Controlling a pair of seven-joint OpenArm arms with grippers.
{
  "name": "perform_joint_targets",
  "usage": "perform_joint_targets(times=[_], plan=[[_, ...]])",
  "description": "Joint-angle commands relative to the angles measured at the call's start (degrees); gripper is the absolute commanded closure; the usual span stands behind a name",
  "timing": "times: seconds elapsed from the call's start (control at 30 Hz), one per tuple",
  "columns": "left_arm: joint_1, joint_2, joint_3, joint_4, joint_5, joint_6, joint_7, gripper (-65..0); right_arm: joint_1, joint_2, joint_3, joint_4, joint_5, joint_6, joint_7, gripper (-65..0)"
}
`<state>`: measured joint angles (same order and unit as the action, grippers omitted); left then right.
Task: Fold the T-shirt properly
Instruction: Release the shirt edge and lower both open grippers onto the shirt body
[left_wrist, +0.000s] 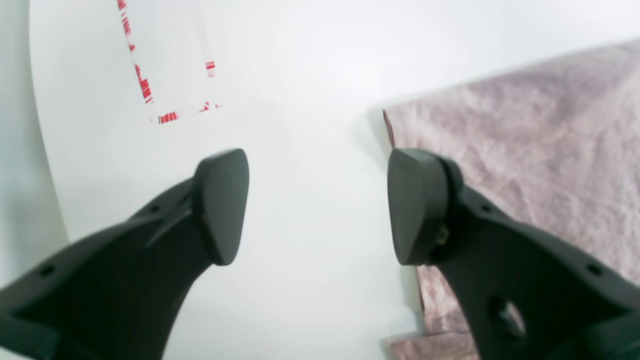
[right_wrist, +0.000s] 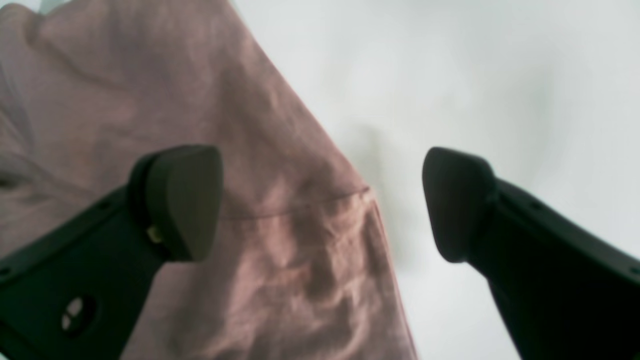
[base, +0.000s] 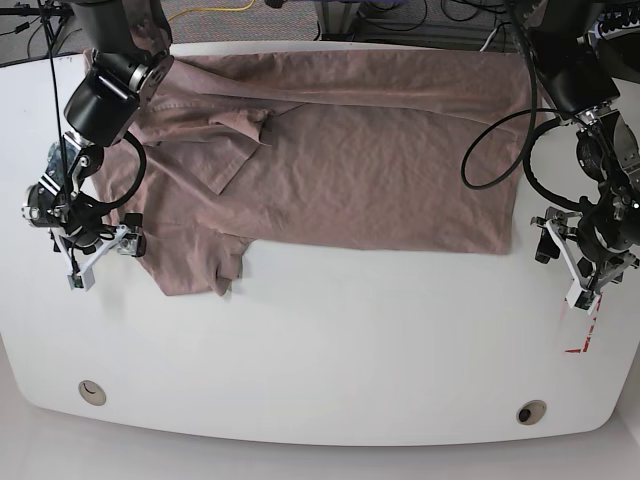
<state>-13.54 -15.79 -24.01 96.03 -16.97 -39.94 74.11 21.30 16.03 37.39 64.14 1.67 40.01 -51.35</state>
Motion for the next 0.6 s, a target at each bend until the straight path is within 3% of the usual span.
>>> perform_joint_targets(times=[0.0, 0.37, 0.57], plan=[[-1.01, -0.87, -0.12, 0.89, -0.57, -0.06, -0.83, -41.0, 2.39, 1.95, 0.02, -2.82, -0.05, -0.01, 3.05, -60.4], [-0.83, -0.87, -0.12, 0.89, -0.39, -0.06, -0.83, -40.8, 2.04, 1.68, 0.11, -6.69, 0.31, -0.01, 4.63, -60.2], [-0.92, -0.87, -0.12, 0.89, -0.39, -0.06, -0.92, -40.8, 0.46, 0.54, 0.11, -6.51, 0.39, -0.01, 4.63, -51.5]])
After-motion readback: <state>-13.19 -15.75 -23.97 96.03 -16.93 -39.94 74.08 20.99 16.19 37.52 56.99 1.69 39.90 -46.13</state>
